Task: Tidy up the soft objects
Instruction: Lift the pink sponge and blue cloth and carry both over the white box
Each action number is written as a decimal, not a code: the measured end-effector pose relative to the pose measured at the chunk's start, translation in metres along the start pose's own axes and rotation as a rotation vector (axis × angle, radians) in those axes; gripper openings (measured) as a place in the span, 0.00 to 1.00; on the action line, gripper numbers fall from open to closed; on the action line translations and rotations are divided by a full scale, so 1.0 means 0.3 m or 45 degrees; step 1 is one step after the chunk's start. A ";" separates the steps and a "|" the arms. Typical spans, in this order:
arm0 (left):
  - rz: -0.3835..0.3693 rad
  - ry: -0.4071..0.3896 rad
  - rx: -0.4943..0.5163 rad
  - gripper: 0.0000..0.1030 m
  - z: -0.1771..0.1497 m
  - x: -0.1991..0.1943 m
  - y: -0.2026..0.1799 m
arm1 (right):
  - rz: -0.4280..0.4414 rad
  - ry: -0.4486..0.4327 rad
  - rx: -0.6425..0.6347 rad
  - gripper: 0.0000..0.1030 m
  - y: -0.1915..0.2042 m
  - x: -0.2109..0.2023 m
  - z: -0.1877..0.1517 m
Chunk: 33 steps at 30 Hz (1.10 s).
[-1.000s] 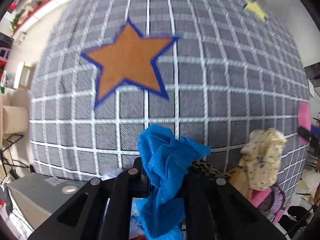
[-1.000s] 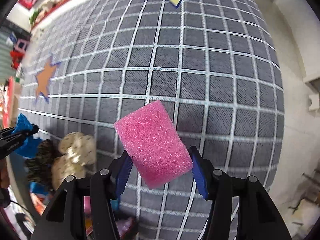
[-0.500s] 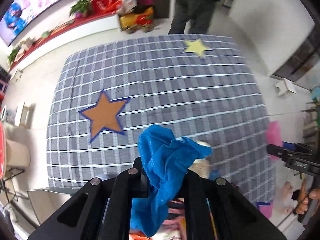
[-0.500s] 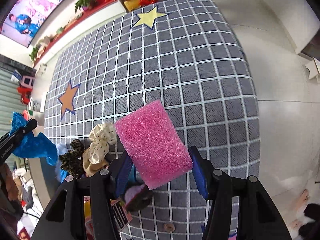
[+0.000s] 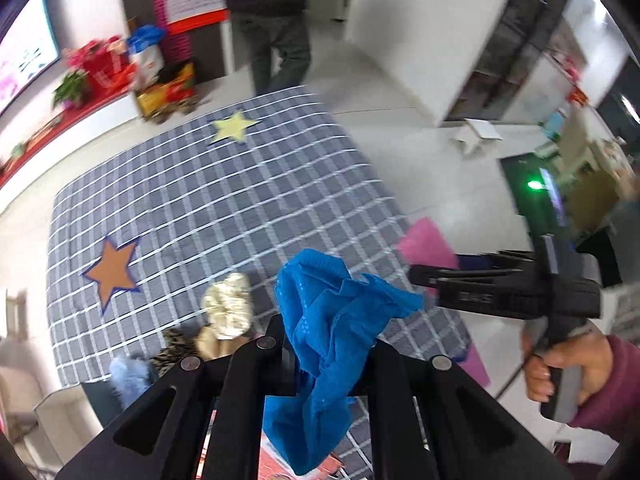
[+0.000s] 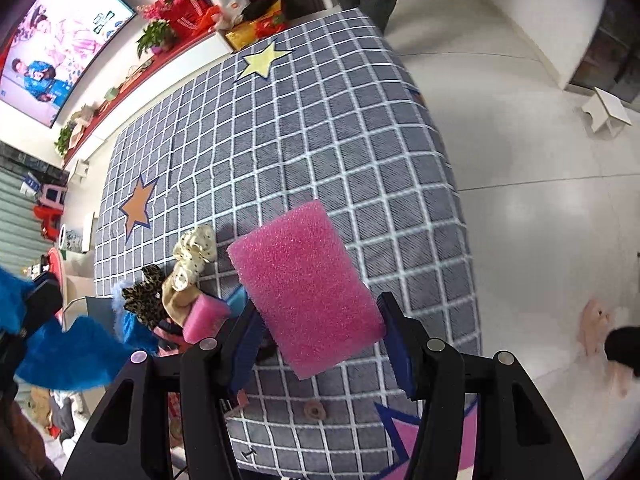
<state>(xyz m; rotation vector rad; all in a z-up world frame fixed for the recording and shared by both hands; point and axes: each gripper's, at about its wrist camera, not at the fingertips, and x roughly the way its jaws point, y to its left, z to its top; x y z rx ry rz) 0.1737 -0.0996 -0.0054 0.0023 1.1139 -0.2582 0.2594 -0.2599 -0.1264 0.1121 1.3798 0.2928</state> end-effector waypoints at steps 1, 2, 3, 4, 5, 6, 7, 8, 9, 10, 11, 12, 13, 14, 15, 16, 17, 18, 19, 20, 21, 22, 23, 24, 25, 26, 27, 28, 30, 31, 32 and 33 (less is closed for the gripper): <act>-0.026 -0.003 0.031 0.10 -0.008 -0.014 -0.026 | -0.005 -0.005 0.011 0.55 -0.005 -0.010 -0.018; -0.054 -0.002 0.065 0.10 -0.020 -0.024 -0.048 | -0.013 -0.009 0.020 0.55 -0.006 -0.018 -0.035; -0.071 -0.007 0.088 0.10 -0.033 -0.033 -0.063 | -0.029 -0.015 0.028 0.55 -0.006 -0.025 -0.057; -0.090 -0.012 0.115 0.10 -0.048 -0.043 -0.078 | -0.048 -0.022 0.043 0.55 -0.004 -0.031 -0.084; -0.117 -0.016 0.147 0.10 -0.075 -0.056 -0.093 | -0.058 -0.023 0.059 0.56 -0.001 -0.032 -0.108; -0.133 -0.017 0.162 0.10 -0.096 -0.067 -0.103 | -0.064 -0.018 0.077 0.56 0.005 -0.028 -0.139; -0.153 -0.017 0.174 0.10 -0.119 -0.081 -0.110 | -0.076 -0.010 0.095 0.56 0.016 -0.024 -0.177; -0.180 -0.016 0.188 0.10 -0.155 -0.101 -0.113 | -0.087 -0.003 0.104 0.56 0.028 -0.022 -0.205; -0.189 -0.018 0.197 0.10 -0.180 -0.119 -0.119 | -0.097 0.009 0.114 0.56 0.045 -0.020 -0.247; -0.194 -0.025 0.206 0.10 -0.213 -0.143 -0.117 | -0.098 0.018 0.121 0.56 0.062 -0.020 -0.285; -0.198 -0.034 0.209 0.10 -0.240 -0.164 -0.112 | -0.096 0.025 0.124 0.56 0.084 -0.023 -0.328; -0.203 -0.045 0.207 0.10 -0.273 -0.192 -0.101 | -0.098 0.034 0.119 0.56 0.109 -0.025 -0.373; -0.204 -0.051 0.202 0.10 -0.296 -0.213 -0.088 | -0.104 0.045 0.111 0.56 0.137 -0.027 -0.416; -0.204 -0.058 0.193 0.10 -0.320 -0.236 -0.071 | -0.105 0.052 0.107 0.56 0.160 -0.029 -0.454; -0.203 -0.064 0.182 0.10 -0.348 -0.260 -0.053 | -0.102 0.057 0.105 0.56 0.183 -0.031 -0.483; -0.199 -0.072 0.174 0.10 -0.373 -0.282 -0.034 | -0.099 0.060 0.101 0.56 0.204 -0.033 -0.513; -0.189 -0.079 0.167 0.10 -0.398 -0.302 -0.013 | -0.094 0.064 0.091 0.56 0.235 -0.038 -0.546; -0.171 -0.088 0.160 0.10 -0.423 -0.323 0.011 | -0.085 0.067 0.080 0.56 0.265 -0.041 -0.572; -0.157 -0.096 0.151 0.10 -0.444 -0.341 0.036 | -0.070 0.072 0.061 0.56 0.300 -0.044 -0.601; -0.137 -0.106 0.135 0.10 -0.474 -0.363 0.067 | -0.055 0.075 0.039 0.56 0.338 -0.046 -0.627; -0.123 -0.110 0.120 0.10 -0.489 -0.373 0.093 | -0.042 0.078 0.015 0.56 0.369 -0.048 -0.650; -0.106 -0.113 0.101 0.10 -0.507 -0.381 0.122 | -0.025 0.082 -0.019 0.56 0.408 -0.049 -0.674; -0.084 -0.119 0.069 0.10 -0.534 -0.397 0.162 | -0.010 0.086 -0.054 0.56 0.448 -0.048 -0.695; -0.069 -0.122 0.047 0.10 -0.552 -0.405 0.189 | 0.003 0.090 -0.081 0.56 0.482 -0.045 -0.709; -0.049 -0.126 0.020 0.10 -0.571 -0.417 0.217 | 0.014 0.093 -0.116 0.56 0.521 -0.043 -0.722; -0.025 -0.132 -0.008 0.10 -0.593 -0.430 0.249 | 0.020 0.093 -0.160 0.56 0.564 -0.041 -0.733; 0.003 -0.142 -0.037 0.10 -0.617 -0.447 0.283 | 0.020 0.085 -0.207 0.56 0.607 -0.043 -0.738; 0.038 -0.152 -0.065 0.10 -0.639 -0.465 0.315 | 0.020 0.073 -0.253 0.56 0.645 -0.048 -0.738; 0.110 -0.153 -0.110 0.10 -0.679 -0.485 0.374 | 0.022 0.040 -0.338 0.56 0.724 -0.064 -0.728; 0.143 -0.152 -0.133 0.10 -0.699 -0.495 0.399 | 0.028 0.028 -0.369 0.56 0.757 -0.070 -0.722; 0.176 -0.152 -0.162 0.10 -0.721 -0.505 0.427 | 0.037 0.017 -0.397 0.56 0.792 -0.076 -0.714; 0.203 -0.151 -0.201 0.10 -0.750 -0.517 0.461 | 0.049 0.010 -0.422 0.56 0.827 -0.081 -0.704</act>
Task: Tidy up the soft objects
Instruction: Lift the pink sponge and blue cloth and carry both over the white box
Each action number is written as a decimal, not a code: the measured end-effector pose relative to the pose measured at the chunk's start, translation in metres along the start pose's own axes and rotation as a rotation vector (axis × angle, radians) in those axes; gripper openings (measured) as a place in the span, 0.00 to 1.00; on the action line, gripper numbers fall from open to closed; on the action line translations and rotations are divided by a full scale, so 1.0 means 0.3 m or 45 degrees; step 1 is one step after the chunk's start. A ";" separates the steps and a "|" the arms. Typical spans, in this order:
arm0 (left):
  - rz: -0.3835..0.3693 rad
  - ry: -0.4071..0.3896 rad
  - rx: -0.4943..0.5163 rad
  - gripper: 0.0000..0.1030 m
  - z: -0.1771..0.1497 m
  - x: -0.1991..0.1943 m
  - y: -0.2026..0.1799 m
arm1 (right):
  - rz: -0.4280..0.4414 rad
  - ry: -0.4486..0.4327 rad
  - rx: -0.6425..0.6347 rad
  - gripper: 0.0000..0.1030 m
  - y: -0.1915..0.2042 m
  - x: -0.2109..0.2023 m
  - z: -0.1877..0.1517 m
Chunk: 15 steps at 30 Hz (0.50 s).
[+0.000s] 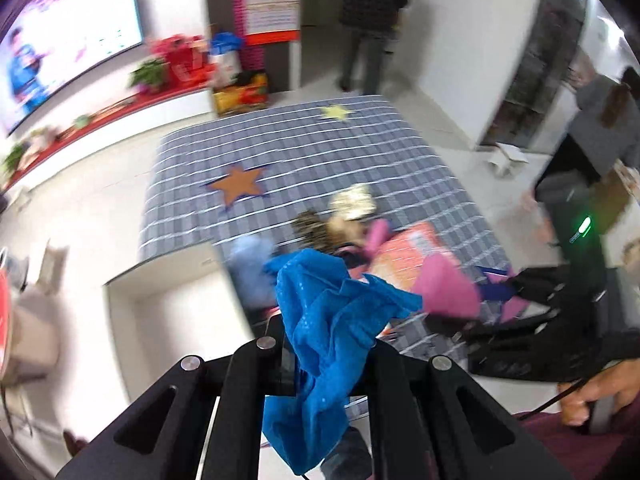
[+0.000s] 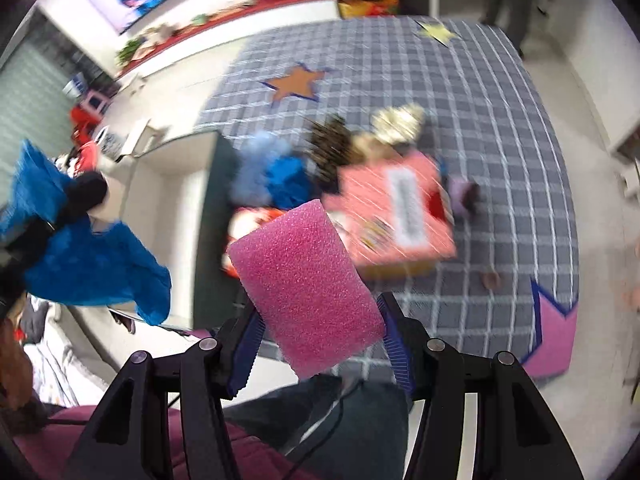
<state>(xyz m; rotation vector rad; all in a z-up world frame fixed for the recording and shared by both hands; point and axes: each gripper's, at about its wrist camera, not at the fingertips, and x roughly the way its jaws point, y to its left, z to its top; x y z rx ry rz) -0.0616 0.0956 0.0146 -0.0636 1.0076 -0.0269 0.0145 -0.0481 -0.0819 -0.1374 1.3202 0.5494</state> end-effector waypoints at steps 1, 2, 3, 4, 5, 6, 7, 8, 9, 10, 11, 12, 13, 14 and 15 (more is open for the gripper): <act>0.012 0.001 -0.023 0.10 -0.011 -0.002 0.021 | 0.011 -0.006 -0.021 0.56 0.028 -0.003 0.020; 0.033 0.002 -0.059 0.10 -0.031 -0.008 0.053 | 0.022 -0.018 -0.048 0.56 0.064 -0.009 0.047; 0.050 0.003 -0.080 0.10 -0.043 -0.009 0.076 | 0.027 -0.027 -0.066 0.56 0.092 -0.013 0.061; 0.071 0.004 -0.101 0.10 -0.056 -0.011 0.094 | 0.035 -0.038 -0.084 0.56 0.120 -0.019 0.080; 0.092 0.006 -0.122 0.10 -0.068 -0.014 0.113 | 0.048 -0.056 -0.104 0.56 0.156 -0.028 0.108; 0.111 0.009 -0.142 0.10 -0.079 -0.014 0.132 | 0.057 -0.069 -0.111 0.56 0.179 -0.034 0.121; 0.128 0.011 -0.155 0.10 -0.086 -0.016 0.150 | 0.071 -0.081 -0.114 0.56 0.203 -0.039 0.136; 0.154 0.011 -0.165 0.10 -0.096 -0.017 0.164 | 0.093 -0.090 -0.115 0.56 0.226 -0.041 0.149; 0.170 0.010 -0.169 0.10 -0.102 -0.017 0.172 | 0.113 -0.096 -0.119 0.56 0.250 -0.039 0.155; 0.184 0.010 -0.174 0.10 -0.111 -0.017 0.184 | 0.119 -0.099 -0.131 0.56 0.274 -0.037 0.151; 0.187 0.008 -0.180 0.10 -0.116 -0.018 0.189 | 0.115 -0.094 -0.151 0.56 0.293 -0.025 0.144; 0.186 0.007 -0.184 0.10 -0.120 -0.013 0.192 | 0.105 -0.082 -0.171 0.56 0.308 -0.010 0.134; 0.188 0.007 -0.187 0.10 -0.123 -0.012 0.196 | 0.099 -0.065 -0.186 0.56 0.321 0.008 0.125; 0.191 0.008 -0.189 0.10 -0.126 -0.007 0.200 | 0.100 -0.039 -0.197 0.56 0.331 0.025 0.117; 0.192 0.009 -0.189 0.10 -0.129 -0.006 0.200 | 0.104 -0.014 -0.201 0.56 0.336 0.043 0.111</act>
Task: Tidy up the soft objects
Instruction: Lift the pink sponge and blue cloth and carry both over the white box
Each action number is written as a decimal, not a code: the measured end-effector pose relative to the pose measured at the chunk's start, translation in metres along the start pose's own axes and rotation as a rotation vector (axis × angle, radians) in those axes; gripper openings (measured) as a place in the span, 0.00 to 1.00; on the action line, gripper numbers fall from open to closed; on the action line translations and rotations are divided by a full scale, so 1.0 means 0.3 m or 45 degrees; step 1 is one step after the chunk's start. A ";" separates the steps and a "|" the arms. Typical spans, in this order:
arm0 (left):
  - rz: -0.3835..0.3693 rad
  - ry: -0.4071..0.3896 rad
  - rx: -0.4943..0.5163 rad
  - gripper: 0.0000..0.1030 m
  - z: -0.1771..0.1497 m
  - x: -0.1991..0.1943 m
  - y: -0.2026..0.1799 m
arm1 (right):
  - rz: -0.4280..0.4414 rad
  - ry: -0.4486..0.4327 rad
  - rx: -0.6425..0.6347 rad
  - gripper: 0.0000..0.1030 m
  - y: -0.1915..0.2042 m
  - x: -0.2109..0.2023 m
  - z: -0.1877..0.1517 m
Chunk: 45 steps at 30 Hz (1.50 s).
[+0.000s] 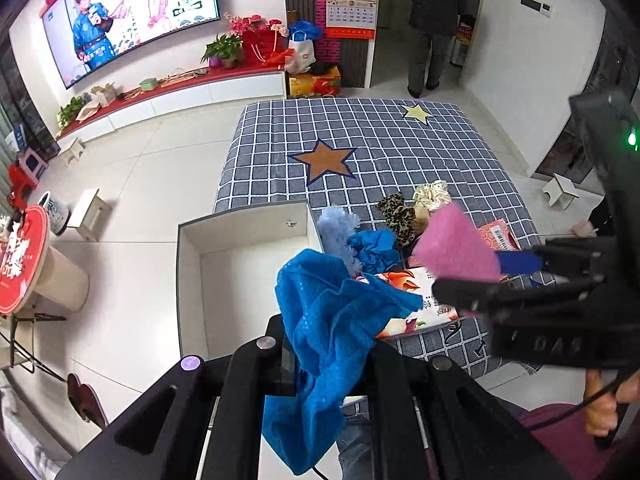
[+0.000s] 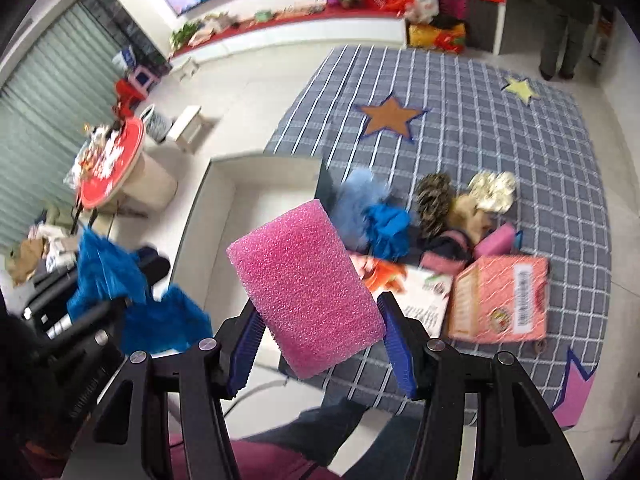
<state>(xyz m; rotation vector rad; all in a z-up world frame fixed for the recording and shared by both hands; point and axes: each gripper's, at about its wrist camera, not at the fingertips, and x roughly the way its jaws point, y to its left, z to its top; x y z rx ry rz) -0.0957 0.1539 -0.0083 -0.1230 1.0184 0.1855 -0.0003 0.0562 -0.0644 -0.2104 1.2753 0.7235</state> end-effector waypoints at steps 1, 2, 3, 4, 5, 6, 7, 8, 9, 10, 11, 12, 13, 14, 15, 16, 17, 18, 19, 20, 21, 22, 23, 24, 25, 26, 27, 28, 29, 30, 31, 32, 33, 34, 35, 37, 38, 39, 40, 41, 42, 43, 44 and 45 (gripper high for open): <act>0.000 0.002 0.001 0.10 -0.002 0.003 0.004 | 0.002 0.008 0.001 0.56 0.002 0.008 0.000; -0.003 0.005 0.002 0.10 -0.003 0.005 0.003 | 0.002 0.007 0.003 0.56 0.002 0.011 0.003; -0.005 0.005 0.006 0.10 -0.005 0.003 0.002 | 0.000 0.003 0.007 0.56 0.002 0.010 0.002; -0.006 0.005 0.010 0.10 -0.007 0.004 0.001 | -0.002 -0.003 0.014 0.56 -0.001 0.009 0.004; -0.007 0.005 0.012 0.10 -0.007 0.005 0.001 | -0.002 -0.005 0.020 0.56 -0.006 0.006 0.004; -0.010 0.003 0.014 0.10 -0.007 0.008 0.002 | -0.002 -0.005 0.026 0.56 -0.009 0.006 0.001; -0.011 0.003 0.015 0.10 -0.007 0.008 0.002 | -0.002 -0.002 0.032 0.56 -0.009 0.006 0.000; -0.013 0.003 0.016 0.10 -0.005 0.009 0.001 | -0.001 0.004 0.040 0.56 -0.012 0.012 -0.001; -0.014 0.003 0.018 0.10 -0.005 0.010 0.002 | -0.001 0.008 0.044 0.56 -0.013 0.013 -0.002; -0.016 0.006 0.020 0.10 -0.004 0.014 0.001 | -0.003 0.011 0.049 0.56 -0.014 0.016 -0.002; -0.017 0.007 0.021 0.10 -0.005 0.013 0.001 | -0.003 0.012 0.054 0.56 -0.014 0.015 -0.004; -0.019 0.010 0.023 0.10 -0.006 0.016 0.001 | -0.004 0.012 0.059 0.56 -0.017 0.016 -0.004; -0.021 0.011 0.025 0.10 -0.007 0.017 0.003 | -0.005 0.012 0.064 0.56 -0.018 0.015 -0.004; -0.022 0.012 0.025 0.10 -0.006 0.018 0.005 | -0.006 0.012 0.067 0.56 -0.017 0.015 -0.005; -0.023 0.011 0.026 0.10 -0.006 0.017 0.006 | -0.007 0.014 0.069 0.56 -0.018 0.016 -0.005; -0.022 0.011 0.025 0.10 -0.006 0.018 0.006 | -0.008 0.016 0.071 0.56 -0.019 0.019 -0.005; -0.023 0.012 0.025 0.10 -0.006 0.018 0.005 | -0.008 0.018 0.072 0.56 -0.018 0.021 -0.005; -0.022 0.013 0.024 0.10 -0.006 0.018 0.005 | -0.008 0.019 0.072 0.56 -0.018 0.023 -0.004; -0.023 0.014 0.025 0.10 -0.006 0.017 0.007 | -0.008 0.020 0.072 0.56 -0.018 0.024 -0.003; -0.024 0.015 0.025 0.10 -0.005 0.017 0.009 | -0.009 0.020 0.071 0.56 -0.016 0.025 -0.001; -0.026 0.017 0.026 0.10 -0.004 0.018 0.013 | -0.009 0.020 0.069 0.56 -0.014 0.025 0.000; -0.026 0.019 0.024 0.10 -0.003 0.020 0.014 | -0.010 0.020 0.067 0.56 -0.013 0.027 0.001; -0.026 0.020 0.023 0.10 -0.003 0.023 0.016 | -0.010 0.021 0.066 0.56 -0.010 0.027 0.001; -0.027 0.021 0.024 0.10 -0.002 0.023 0.019 | -0.011 0.023 0.066 0.56 -0.009 0.028 0.002; -0.027 0.022 0.023 0.10 -0.002 0.026 0.021 | -0.011 0.024 0.065 0.56 -0.008 0.030 0.003; -0.028 0.024 0.023 0.10 -0.001 0.028 0.022 | -0.011 0.025 0.065 0.56 -0.008 0.030 0.004; -0.028 0.025 0.022 0.10 0.000 0.029 0.023 | -0.012 0.026 0.064 0.56 -0.008 0.031 0.005; -0.028 0.028 0.022 0.10 0.000 0.032 0.023 | -0.012 0.027 0.063 0.56 -0.007 0.033 0.006; -0.029 0.031 0.021 0.10 0.001 0.035 0.025 | -0.012 0.028 0.063 0.56 -0.006 0.034 0.007; -0.029 0.032 0.021 0.10 0.000 0.036 0.027 | -0.012 0.029 0.065 0.56 -0.007 0.035 0.008; -0.029 0.034 0.020 0.10 0.000 0.038 0.028 | -0.012 0.032 0.065 0.56 -0.007 0.037 0.009; -0.030 0.035 0.019 0.10 0.001 0.039 0.028 | -0.012 0.034 0.065 0.56 -0.007 0.039 0.009; -0.030 0.035 0.018 0.10 0.001 0.040 0.030 | -0.012 0.035 0.066 0.56 -0.008 0.040 0.009; -0.031 0.035 0.017 0.10 0.001 0.040 0.031 | -0.012 0.036 0.067 0.56 -0.007 0.040 0.010; -0.031 0.035 0.018 0.10 0.002 0.040 0.031 | -0.013 0.037 0.067 0.56 -0.007 0.041 0.010; -0.033 0.036 0.019 0.10 0.001 0.041 0.031 | -0.013 0.040 0.068 0.56 -0.009 0.045 0.010; -0.034 0.036 0.020 0.10 0.001 0.041 0.031 | -0.014 0.043 0.069 0.56 -0.010 0.048 0.010; -0.035 0.037 0.020 0.10 0.001 0.042 0.032 | -0.014 0.045 0.070 0.56 -0.010 0.050 0.010; -0.036 0.038 0.021 0.10 0.001 0.043 0.032 | -0.014 0.046 0.070 0.56 -0.010 0.052 0.011; -0.037 0.039 0.021 0.10 0.001 0.044 0.032 | -0.014 0.047 0.070 0.56 -0.010 0.053 0.011; -0.038 0.040 0.021 0.10 0.001 0.046 0.034 | -0.015 0.046 0.071 0.56 -0.010 0.052 0.011; -0.040 0.042 0.021 0.10 0.002 0.047 0.034 | -0.014 0.046 0.071 0.56 -0.009 0.053 0.011; -0.041 0.044 0.021 0.10 0.002 0.049 0.035 | -0.015 0.046 0.071 0.56 -0.009 0.053 0.011; -0.042 0.045 0.022 0.10 0.002 0.049 0.036 | -0.014 0.047 0.071 0.56 -0.009 0.053 0.011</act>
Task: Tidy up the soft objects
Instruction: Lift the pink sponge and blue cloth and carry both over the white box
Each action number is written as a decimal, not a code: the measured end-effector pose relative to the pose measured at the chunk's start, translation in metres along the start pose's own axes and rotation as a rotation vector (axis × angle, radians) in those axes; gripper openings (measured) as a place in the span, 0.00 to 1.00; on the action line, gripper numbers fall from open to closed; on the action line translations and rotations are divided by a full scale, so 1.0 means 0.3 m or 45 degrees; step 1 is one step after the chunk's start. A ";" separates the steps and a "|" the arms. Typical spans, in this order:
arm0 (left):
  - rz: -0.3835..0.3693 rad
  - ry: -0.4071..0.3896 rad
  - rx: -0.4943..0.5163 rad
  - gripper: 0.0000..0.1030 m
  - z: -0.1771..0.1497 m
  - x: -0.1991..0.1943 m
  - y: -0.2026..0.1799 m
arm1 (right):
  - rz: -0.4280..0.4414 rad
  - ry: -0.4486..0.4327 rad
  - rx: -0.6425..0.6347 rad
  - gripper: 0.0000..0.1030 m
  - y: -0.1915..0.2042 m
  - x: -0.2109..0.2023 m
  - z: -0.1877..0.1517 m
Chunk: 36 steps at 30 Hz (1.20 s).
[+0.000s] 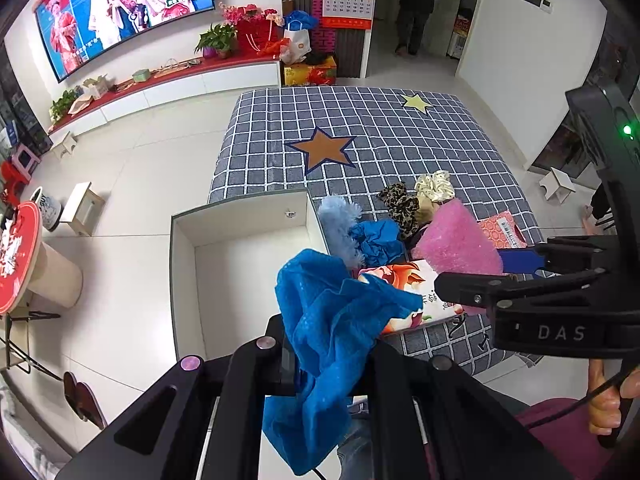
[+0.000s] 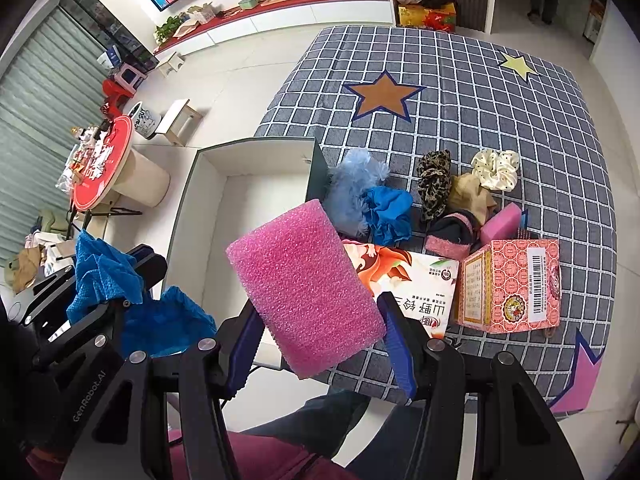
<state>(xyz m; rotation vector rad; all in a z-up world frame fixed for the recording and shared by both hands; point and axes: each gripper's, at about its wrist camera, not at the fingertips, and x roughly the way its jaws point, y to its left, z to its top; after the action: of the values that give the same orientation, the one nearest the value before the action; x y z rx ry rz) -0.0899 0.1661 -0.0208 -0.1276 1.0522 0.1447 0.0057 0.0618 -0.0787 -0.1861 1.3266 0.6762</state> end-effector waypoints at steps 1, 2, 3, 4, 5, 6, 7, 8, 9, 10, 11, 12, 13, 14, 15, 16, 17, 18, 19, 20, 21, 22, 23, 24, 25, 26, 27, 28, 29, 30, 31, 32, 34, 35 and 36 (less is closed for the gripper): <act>-0.001 0.002 0.001 0.10 0.000 0.002 0.000 | 0.000 0.001 0.000 0.56 0.000 0.000 0.000; -0.002 0.003 0.002 0.10 0.002 0.002 0.000 | 0.000 0.003 0.001 0.56 0.000 0.002 0.000; -0.003 0.003 0.003 0.10 0.002 0.003 0.001 | -0.001 0.005 0.001 0.56 0.000 0.004 0.001; -0.002 0.003 0.002 0.10 0.002 0.003 0.000 | -0.001 0.007 0.001 0.56 0.001 0.006 0.001; -0.003 0.003 0.002 0.10 0.002 0.003 0.000 | -0.002 0.008 0.000 0.56 0.002 0.007 0.002; -0.003 0.003 0.001 0.10 0.002 0.003 0.000 | -0.003 0.010 0.000 0.56 0.004 0.009 0.002; -0.003 0.003 0.001 0.10 0.002 0.004 0.000 | -0.003 0.012 -0.001 0.56 0.006 0.009 0.003; -0.003 0.003 0.001 0.10 0.002 0.003 0.000 | -0.004 0.013 -0.002 0.56 0.008 0.010 0.004; -0.003 0.002 0.002 0.10 0.002 0.003 0.000 | -0.006 0.014 -0.004 0.56 0.008 0.011 0.006; -0.002 0.001 0.002 0.10 0.001 0.002 0.000 | -0.008 0.014 -0.005 0.56 0.009 0.011 0.006; -0.003 0.000 0.003 0.10 0.002 0.002 0.000 | -0.009 0.013 -0.006 0.56 0.009 0.011 0.009; -0.003 -0.001 0.003 0.10 0.003 0.003 0.001 | -0.010 0.013 -0.005 0.56 0.010 0.011 0.013; -0.004 -0.003 0.004 0.10 0.003 0.003 0.001 | -0.010 0.011 -0.005 0.56 0.011 0.010 0.015; -0.004 -0.005 0.003 0.10 0.004 0.004 0.001 | -0.011 0.010 -0.005 0.56 0.013 0.009 0.016; -0.004 -0.006 0.002 0.10 0.005 0.004 0.004 | -0.012 0.009 -0.006 0.56 0.014 0.009 0.018; -0.004 -0.007 0.001 0.10 0.006 0.004 0.006 | -0.013 0.008 -0.007 0.56 0.015 0.009 0.021; -0.004 -0.008 -0.001 0.10 0.007 0.005 0.008 | -0.014 0.007 -0.009 0.56 0.017 0.009 0.022; -0.004 -0.009 -0.003 0.10 0.008 0.006 0.011 | -0.015 0.007 -0.011 0.56 0.019 0.009 0.024; -0.005 -0.009 -0.005 0.10 0.009 0.006 0.014 | -0.016 0.007 -0.014 0.56 0.022 0.009 0.025; -0.004 -0.008 -0.008 0.10 0.009 0.008 0.016 | -0.017 0.007 -0.016 0.56 0.024 0.009 0.027; -0.005 -0.009 -0.010 0.10 0.008 0.008 0.022 | -0.018 0.008 -0.019 0.56 0.026 0.010 0.030; -0.005 -0.008 -0.015 0.10 0.009 0.009 0.026 | -0.019 0.010 -0.022 0.56 0.029 0.011 0.032; -0.006 -0.003 -0.023 0.10 0.007 0.013 0.032 | -0.020 0.011 -0.027 0.56 0.033 0.013 0.033; -0.007 0.000 -0.029 0.10 0.007 0.015 0.036 | -0.020 0.013 -0.032 0.56 0.036 0.015 0.035; -0.008 0.004 -0.035 0.10 0.006 0.018 0.042 | -0.020 0.016 -0.036 0.56 0.040 0.016 0.035; -0.009 0.008 -0.044 0.10 0.005 0.022 0.048 | -0.019 0.019 -0.040 0.56 0.043 0.018 0.035; -0.009 0.011 -0.054 0.10 0.005 0.026 0.056 | -0.020 0.020 -0.041 0.56 0.044 0.019 0.037; -0.008 0.013 -0.065 0.10 0.003 0.030 0.065 | -0.022 0.020 -0.042 0.56 0.045 0.019 0.038; -0.004 0.016 -0.075 0.11 0.001 0.035 0.072 | -0.023 0.020 -0.043 0.56 0.047 0.020 0.039; 0.003 0.026 -0.090 0.11 -0.004 0.044 0.085 | -0.025 0.022 -0.044 0.56 0.048 0.022 0.039; 0.009 0.036 -0.103 0.11 -0.011 0.053 0.096 | -0.025 0.028 -0.048 0.56 0.051 0.027 0.039; 0.012 0.051 -0.119 0.11 -0.019 0.065 0.107 | -0.026 0.035 -0.052 0.56 0.054 0.032 0.039; 0.016 0.094 -0.160 0.11 -0.037 0.096 0.135 | -0.030 0.060 -0.067 0.56 0.064 0.051 0.040; 0.017 0.112 -0.177 0.11 -0.045 0.112 0.148 | -0.032 0.074 -0.077 0.56 0.070 0.062 0.044; 0.020 0.124 -0.189 0.11 -0.052 0.122 0.157 | -0.036 0.087 -0.092 0.56 0.078 0.075 0.050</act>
<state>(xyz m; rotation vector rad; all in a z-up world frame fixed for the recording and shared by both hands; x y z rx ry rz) -0.0938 0.2117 -0.0619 -0.2632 1.1396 0.2327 0.0072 0.0958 -0.0901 -0.2883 1.3633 0.6997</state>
